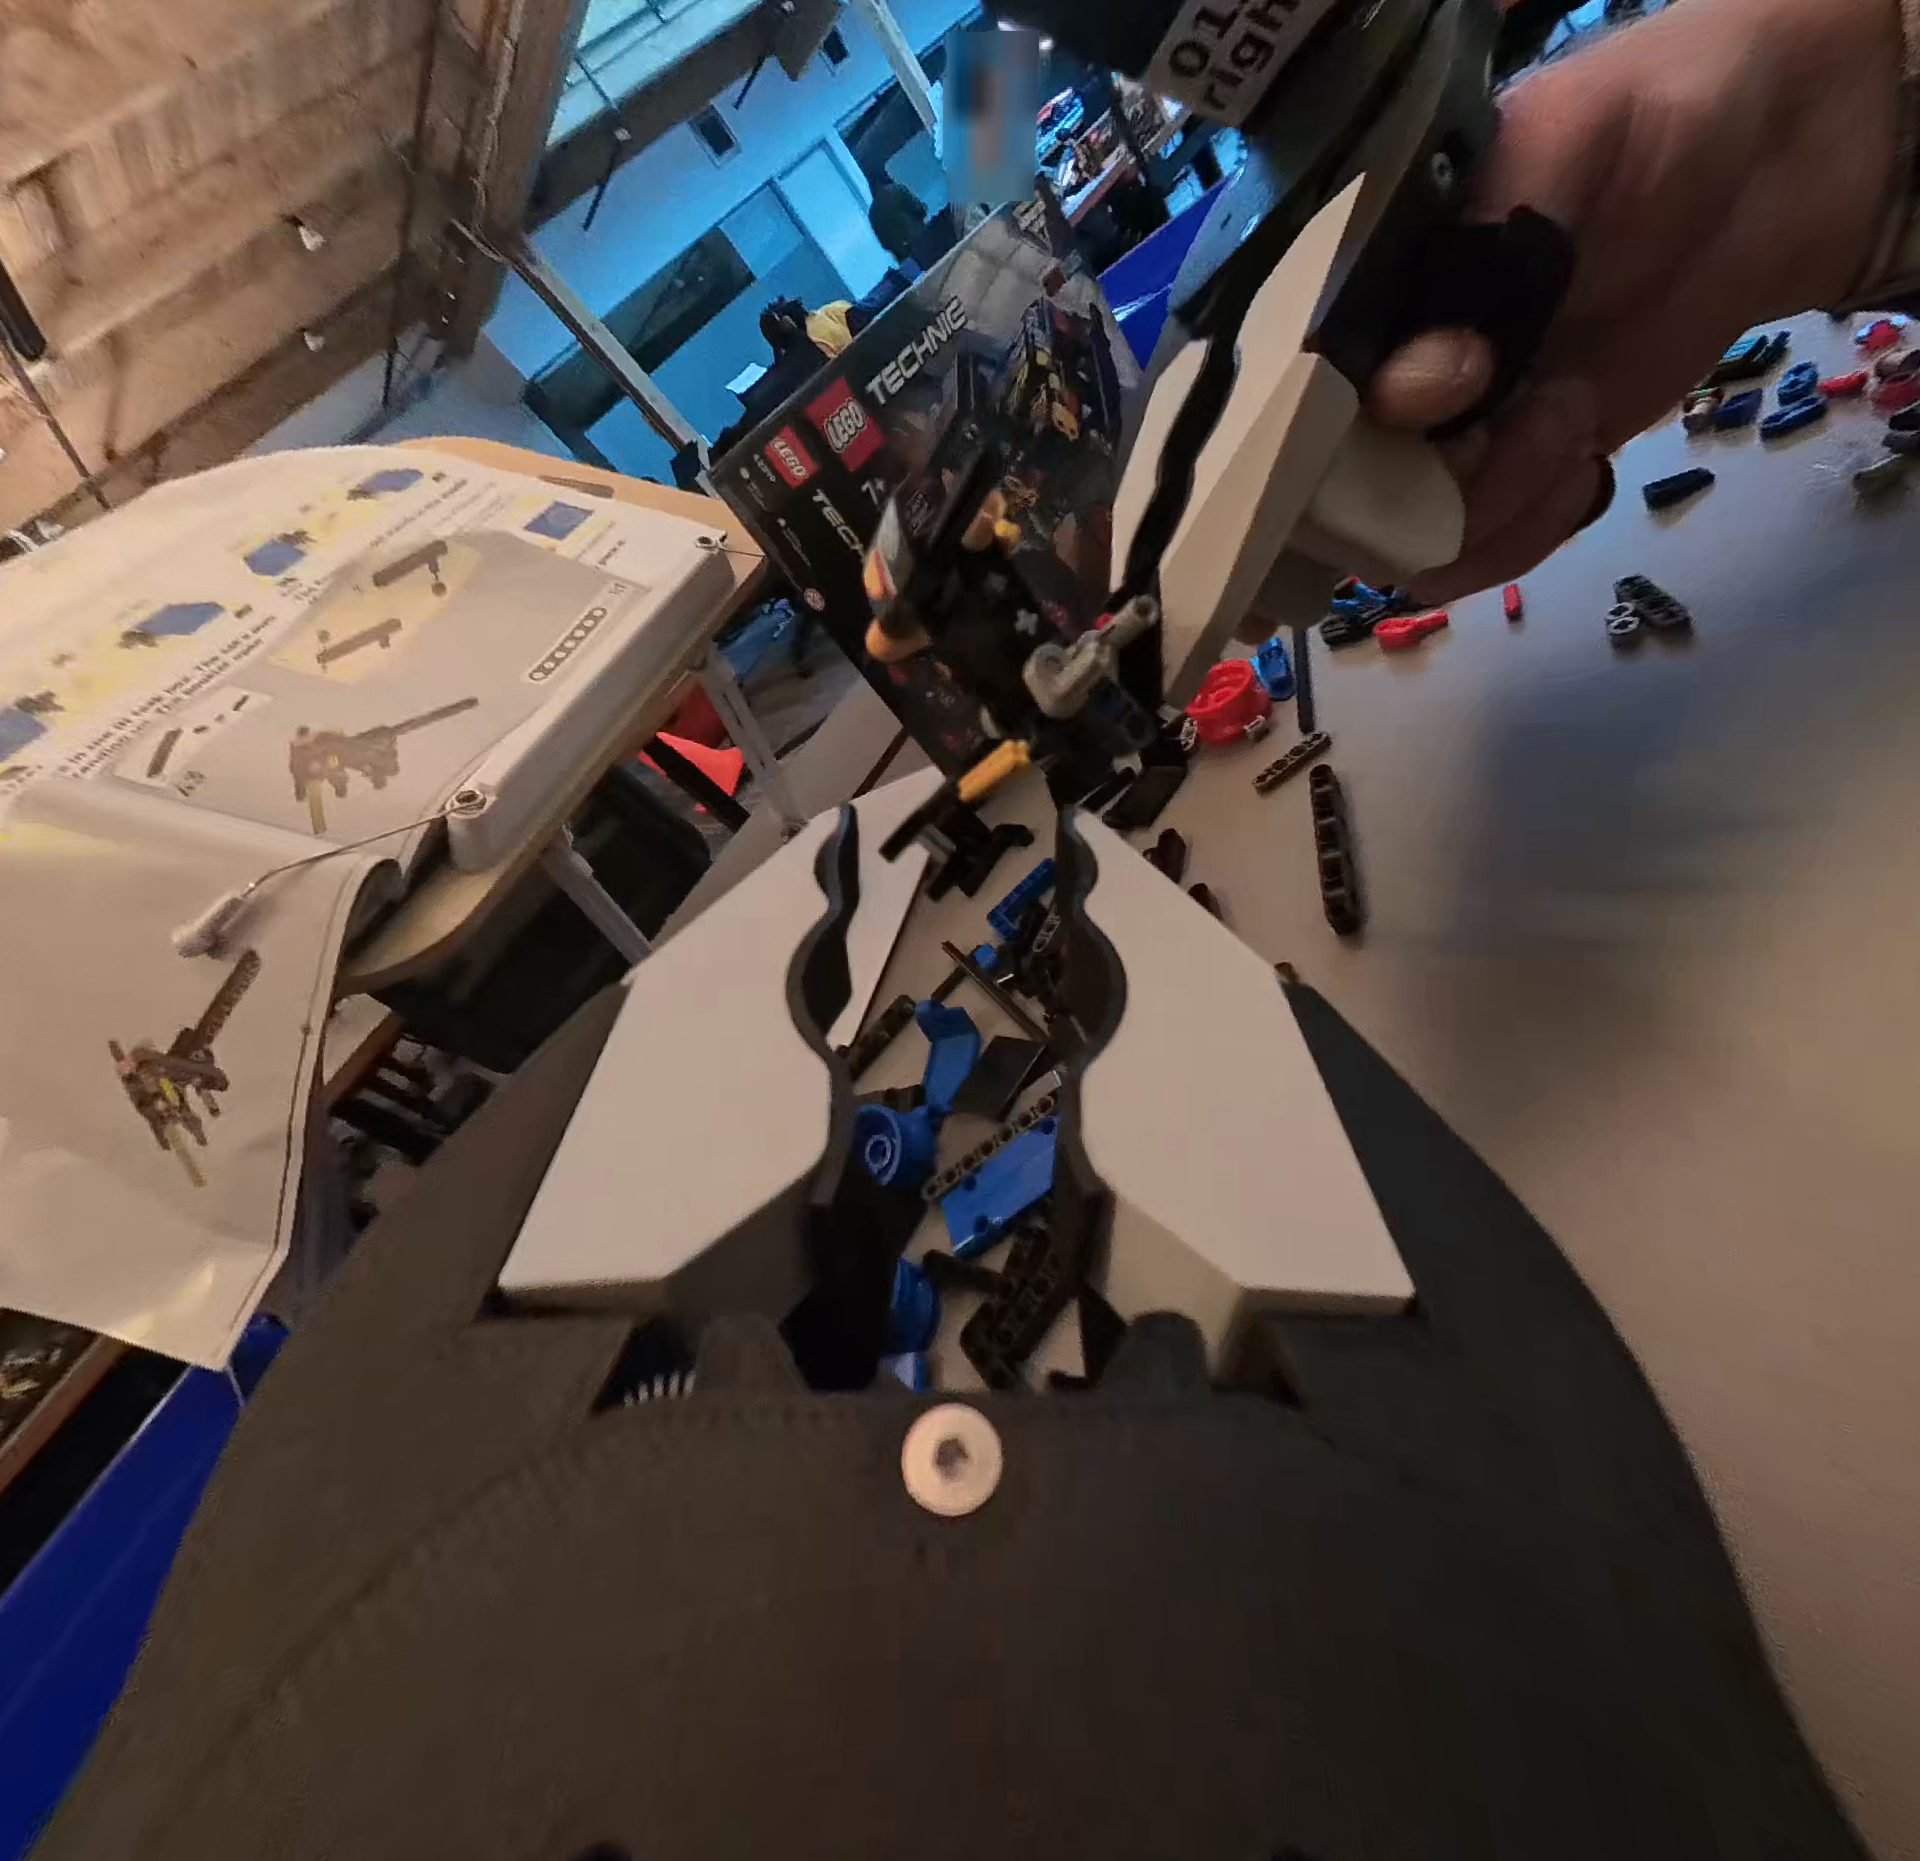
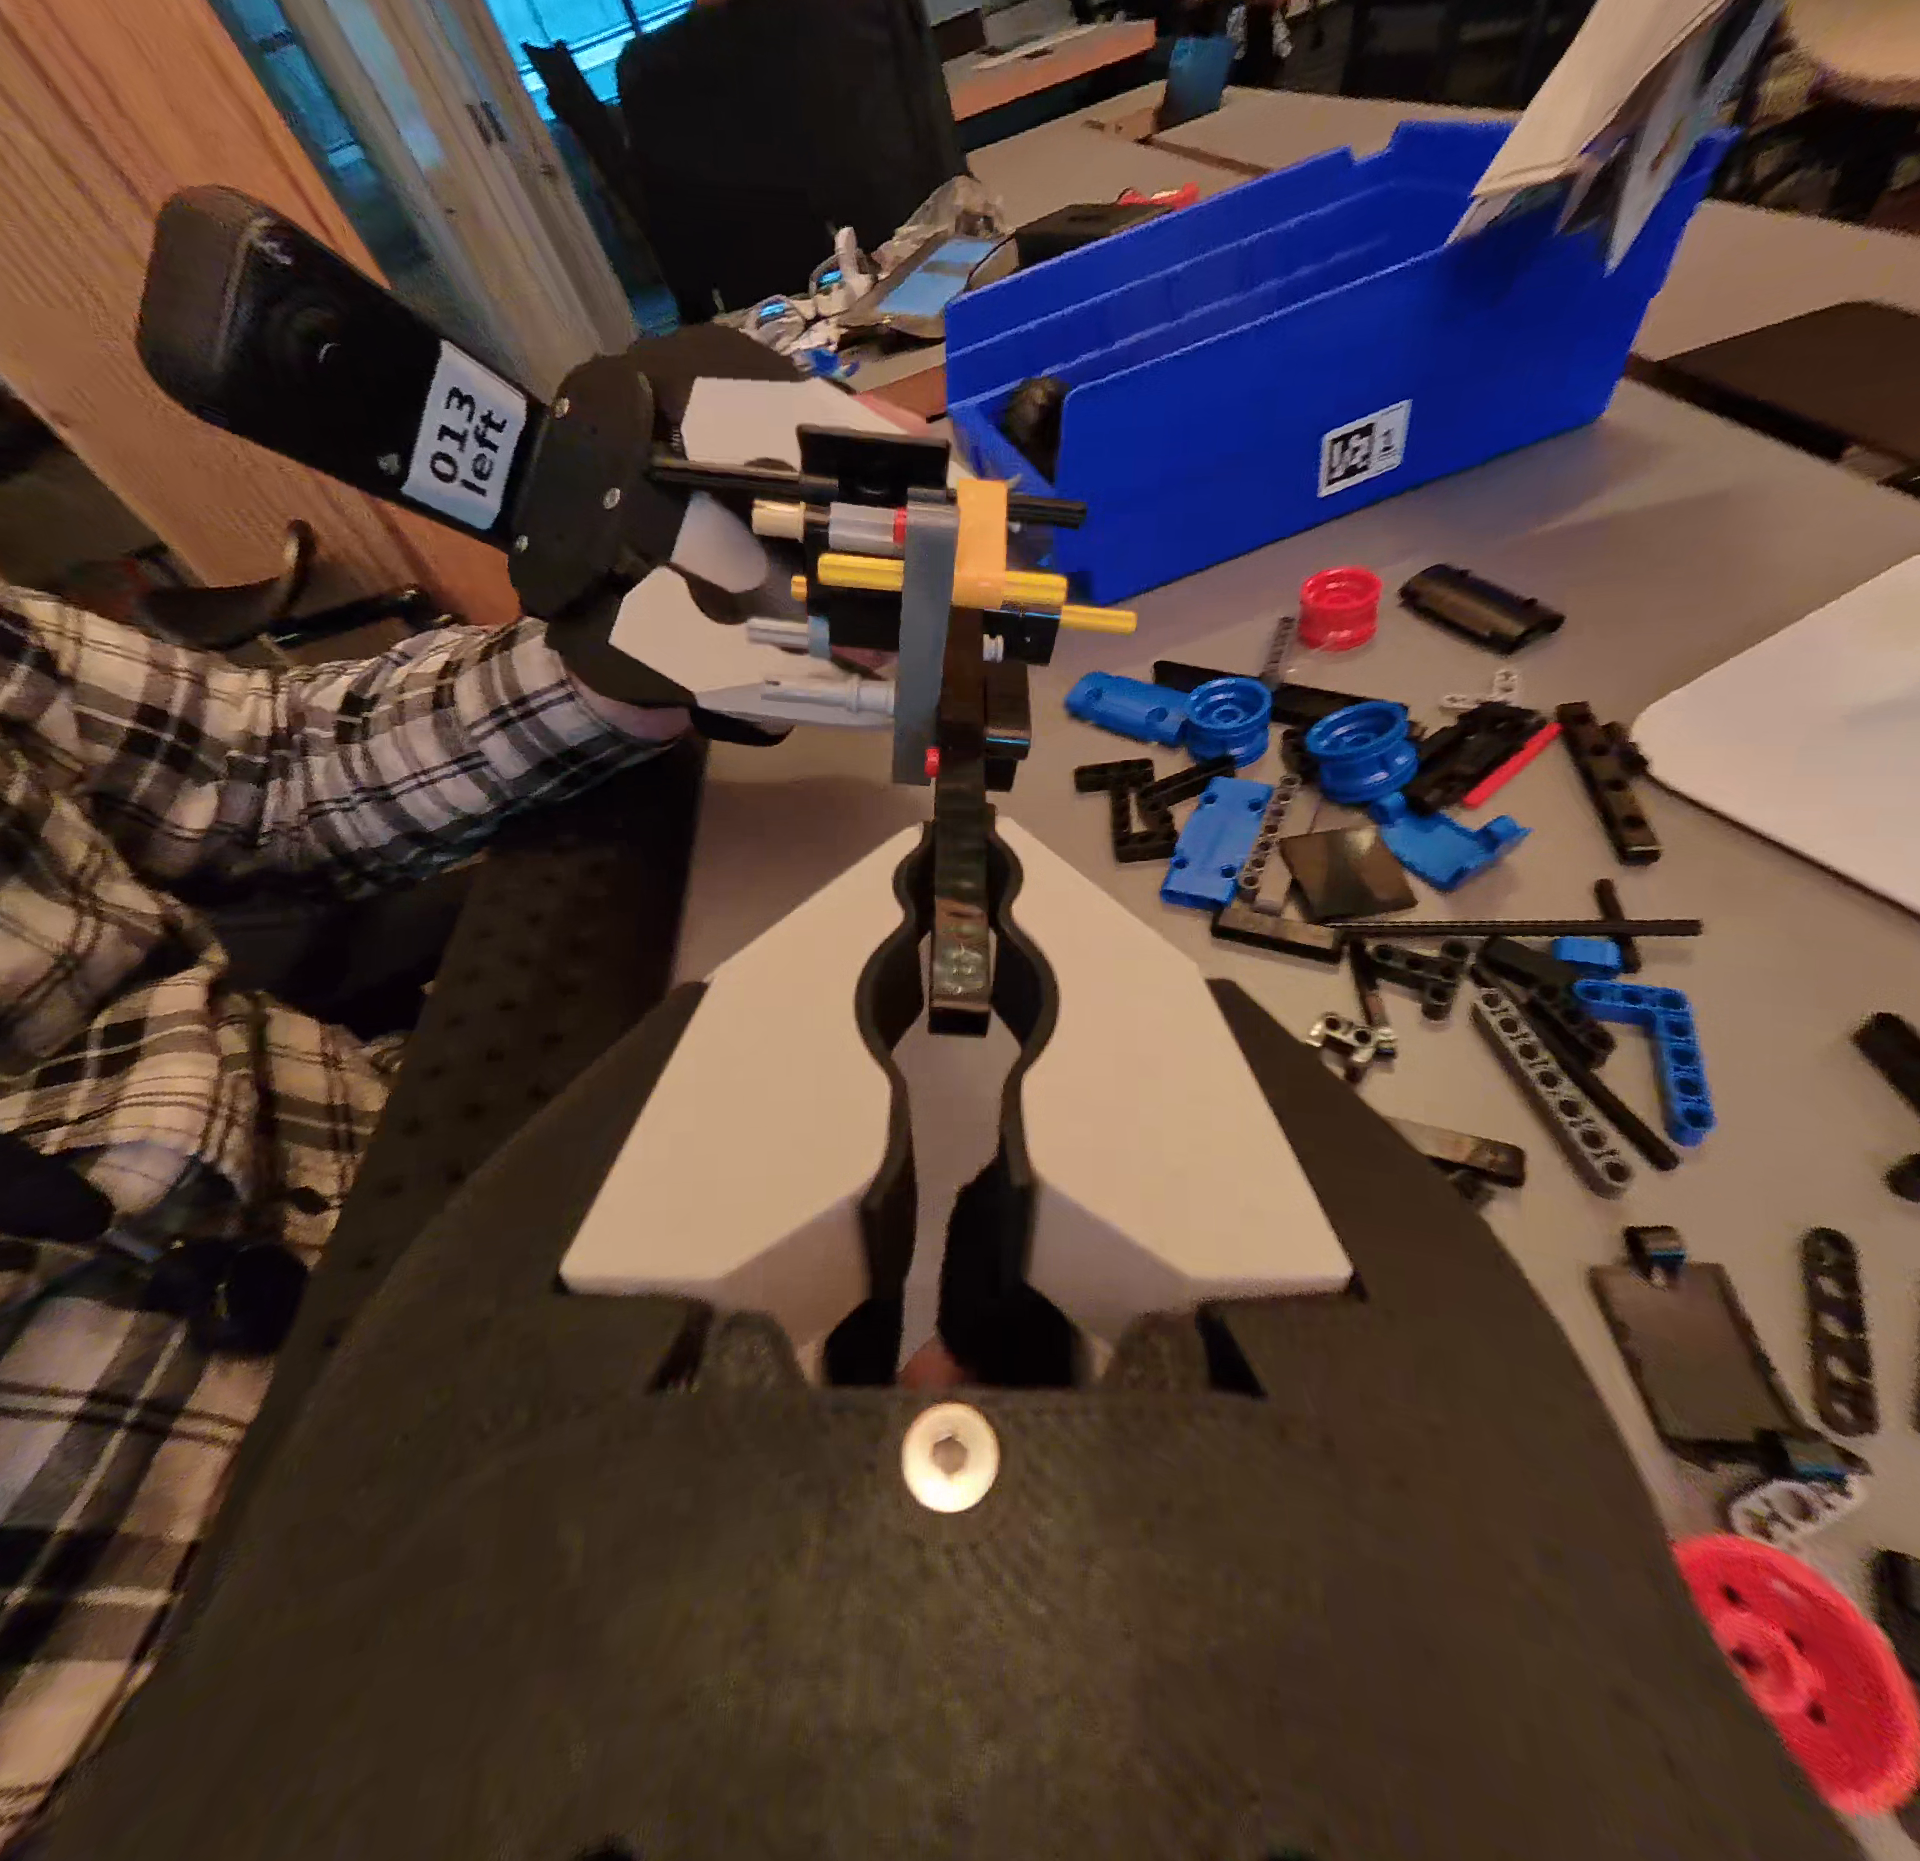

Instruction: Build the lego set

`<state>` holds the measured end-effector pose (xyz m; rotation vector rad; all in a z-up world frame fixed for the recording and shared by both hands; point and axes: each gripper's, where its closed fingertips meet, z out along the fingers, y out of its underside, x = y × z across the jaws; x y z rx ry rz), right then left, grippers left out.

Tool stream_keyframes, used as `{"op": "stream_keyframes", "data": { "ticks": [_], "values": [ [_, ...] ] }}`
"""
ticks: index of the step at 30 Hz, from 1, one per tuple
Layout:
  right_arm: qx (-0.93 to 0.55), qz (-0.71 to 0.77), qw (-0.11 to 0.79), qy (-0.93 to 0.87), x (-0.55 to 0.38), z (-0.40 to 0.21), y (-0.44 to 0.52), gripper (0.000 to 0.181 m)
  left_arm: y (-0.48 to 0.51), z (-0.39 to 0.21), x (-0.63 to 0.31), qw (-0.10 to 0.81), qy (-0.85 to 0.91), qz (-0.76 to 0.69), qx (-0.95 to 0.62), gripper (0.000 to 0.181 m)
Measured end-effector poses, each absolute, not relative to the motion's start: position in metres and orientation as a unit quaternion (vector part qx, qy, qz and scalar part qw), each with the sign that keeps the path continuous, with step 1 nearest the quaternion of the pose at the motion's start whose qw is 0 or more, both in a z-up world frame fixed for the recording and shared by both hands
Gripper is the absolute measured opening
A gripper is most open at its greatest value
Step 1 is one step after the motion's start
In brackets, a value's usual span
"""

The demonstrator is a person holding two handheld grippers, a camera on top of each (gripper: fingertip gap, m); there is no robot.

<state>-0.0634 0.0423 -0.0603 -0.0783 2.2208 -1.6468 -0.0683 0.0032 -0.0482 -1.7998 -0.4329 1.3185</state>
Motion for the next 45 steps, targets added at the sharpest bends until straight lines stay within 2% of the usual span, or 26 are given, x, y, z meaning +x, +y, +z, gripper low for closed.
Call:
{"op": "stream_keyframes", "data": {
  "ticks": [5, 12, 22, 24, 33, 36, 45],
  "values": [
    [-0.036, -0.568, 0.223, 0.791, -0.053, -0.065, 0.043, 0.004, 0.011, -0.052, -0.064, 0.401, -0.145, 0.536, -0.729, 0.013],
    [-0.027, -0.589, 0.209, 0.78, -0.06, -0.059, 0.042, 0.007, 0.012, -0.055, -0.065, 0.39, -0.144, 0.535, -0.736, 0.009],
    [-0.075, -0.59, 0.068, 0.801, -0.073, -0.062, 0.044, 0.016, 0.015, -0.059, -0.065, 0.392, -0.148, 0.52, -0.744, 0.005],
    [-0.101, -0.584, 0.007, 0.805, -0.078, -0.065, 0.045, 0.016, 0.014, -0.06, -0.064, 0.391, -0.149, 0.518, -0.746, 0.005],
    [-0.156, -0.569, -0.122, 0.798, -0.086, -0.065, 0.046, 0.009, 0.017, -0.062, -0.062, 0.39, -0.145, 0.508, -0.754, 0.006],
    [-0.173, -0.555, -0.143, 0.801, -0.087, -0.07, 0.047, 0.0, 0.019, -0.063, -0.061, 0.389, -0.145, 0.504, -0.757, 0.005],
    [-0.19, -0.538, -0.153, 0.807, -0.086, -0.079, 0.046, 0.0, 0.021, -0.066, -0.06, 0.392, -0.146, 0.492, -0.763, 0.005]
  ]
}}
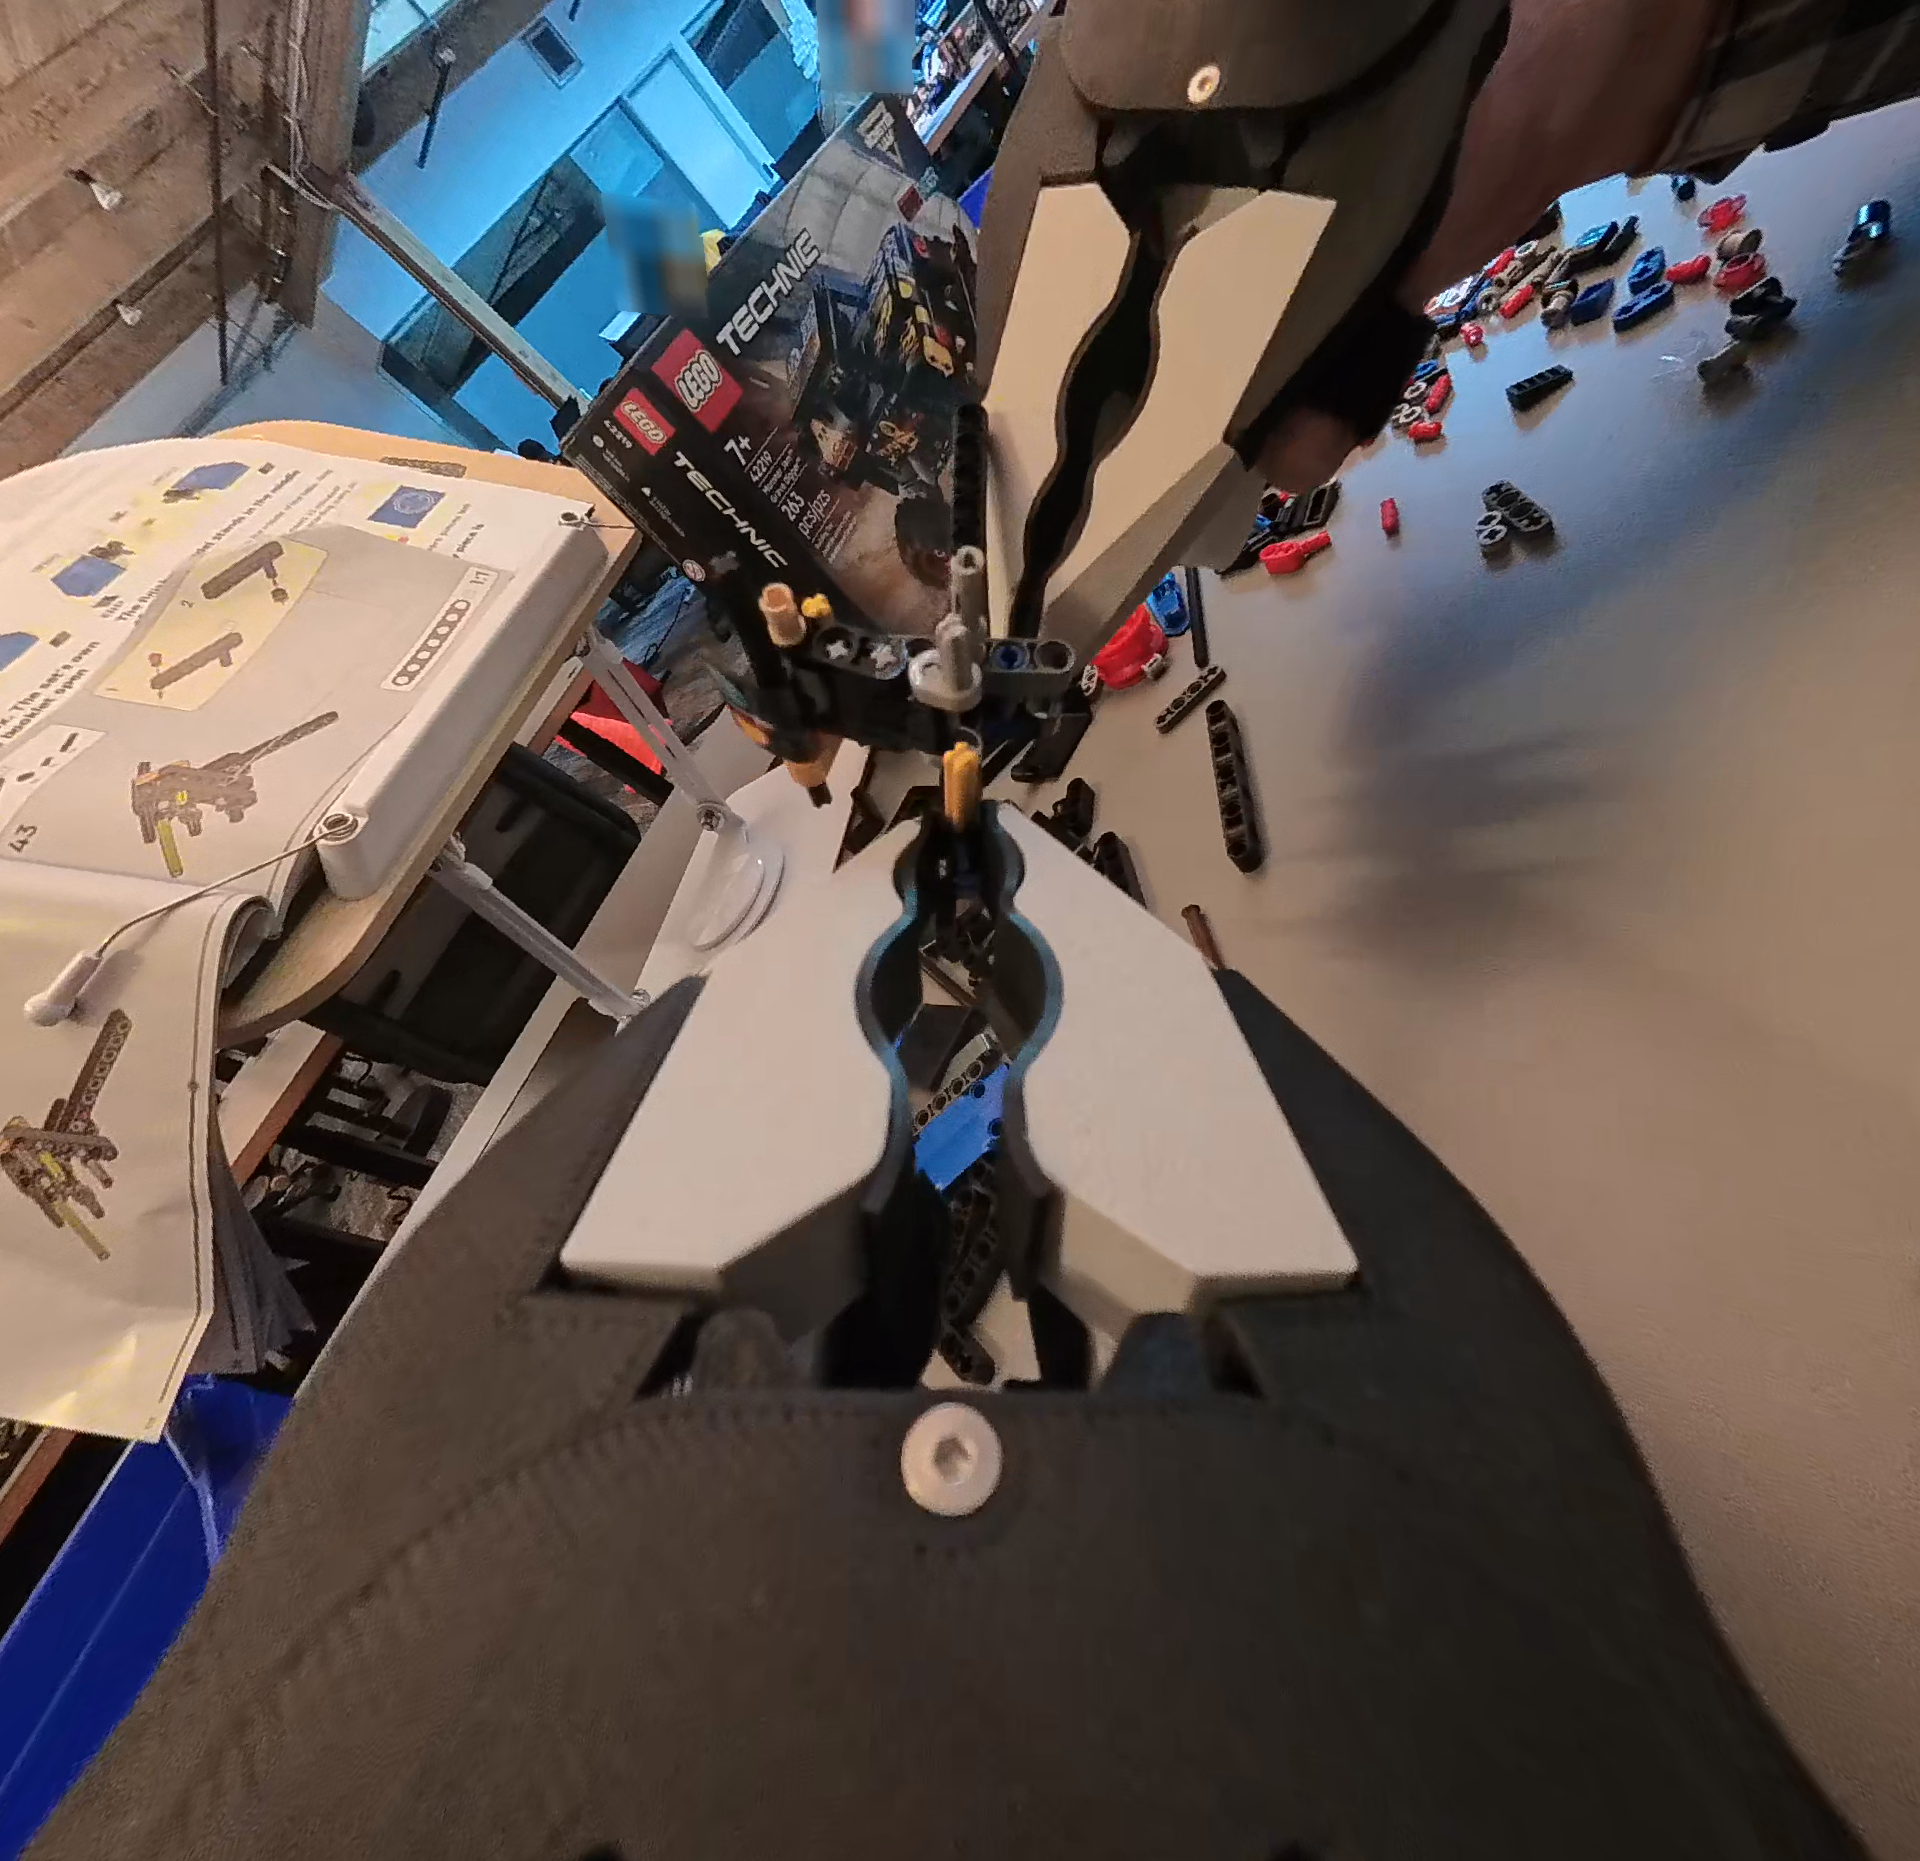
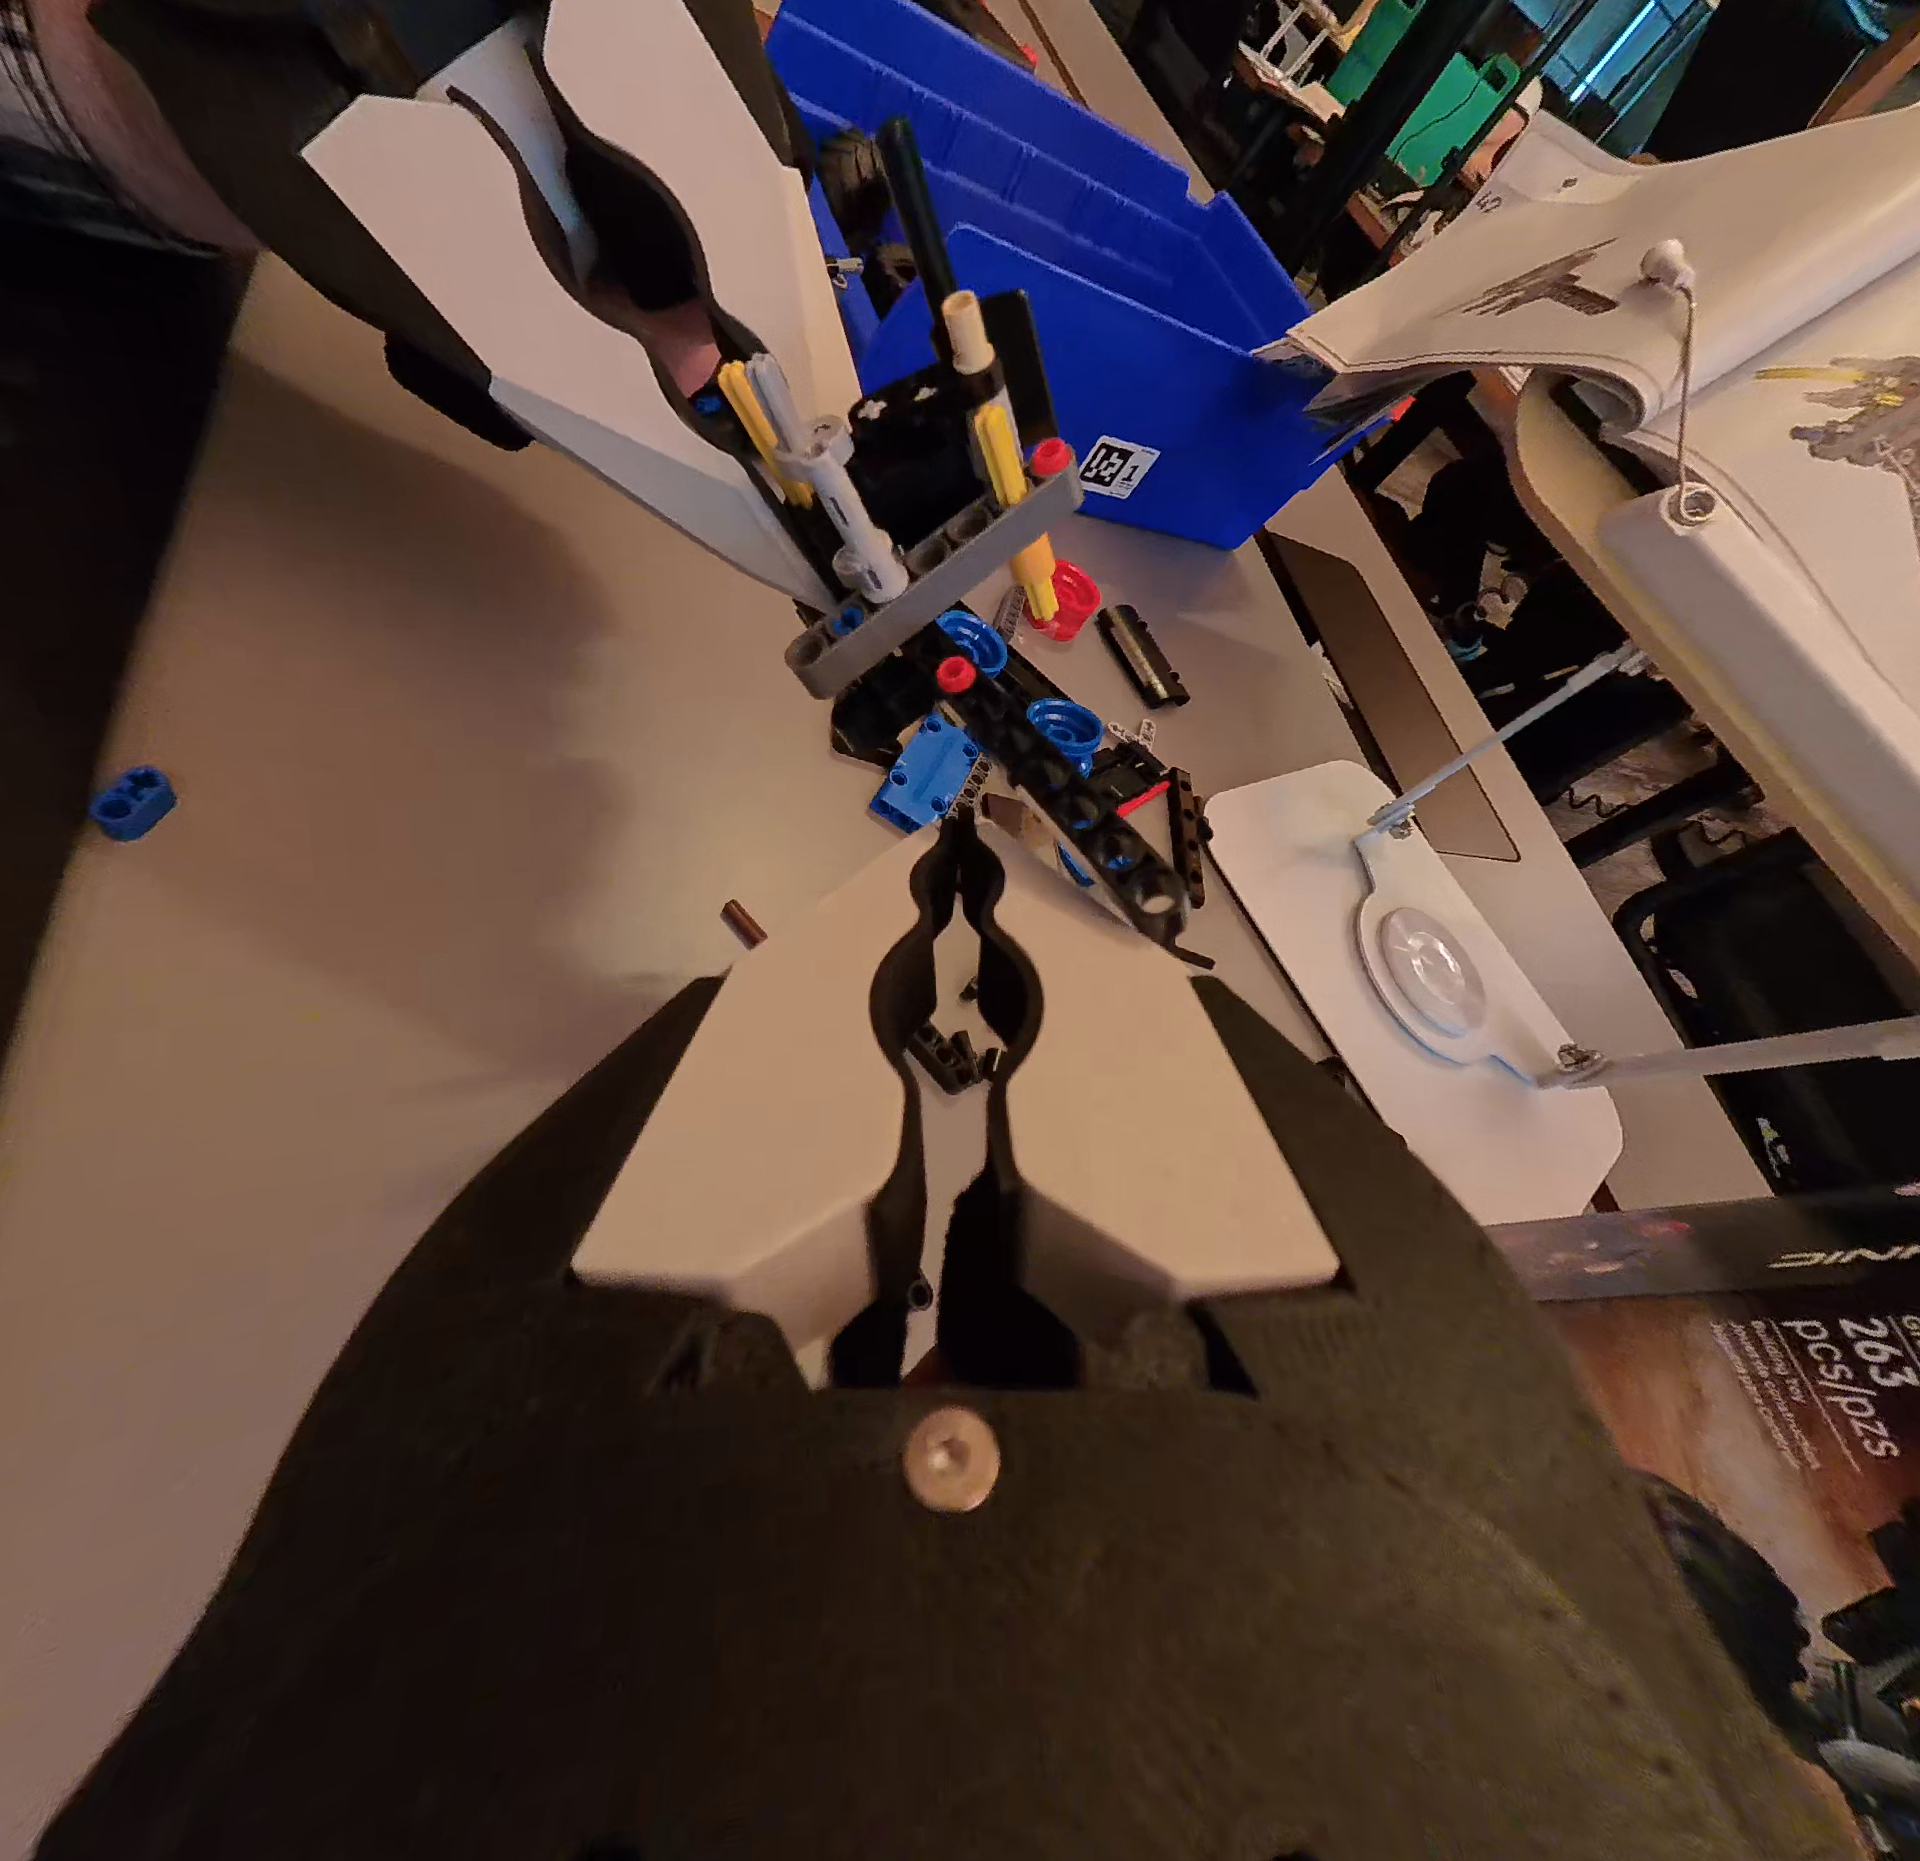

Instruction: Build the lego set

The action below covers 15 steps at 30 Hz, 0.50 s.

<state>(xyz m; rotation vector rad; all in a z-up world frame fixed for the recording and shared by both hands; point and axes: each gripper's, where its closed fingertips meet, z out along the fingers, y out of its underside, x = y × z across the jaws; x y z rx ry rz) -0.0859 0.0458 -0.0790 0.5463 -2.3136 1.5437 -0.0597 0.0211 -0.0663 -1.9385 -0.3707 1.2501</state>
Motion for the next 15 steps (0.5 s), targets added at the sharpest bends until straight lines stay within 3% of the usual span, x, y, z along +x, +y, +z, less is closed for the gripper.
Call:
{"op": "stream_keyframes", "data": {
  "ticks": [15],
  "values": [
    [0.189, 0.543, 0.171, -0.8, -0.0902, -0.0759, 0.0447, 0.007, 0.0195, -0.0653, -0.0594, 0.392, -0.151, 0.491, -0.763, 0.006]
  ]
}}
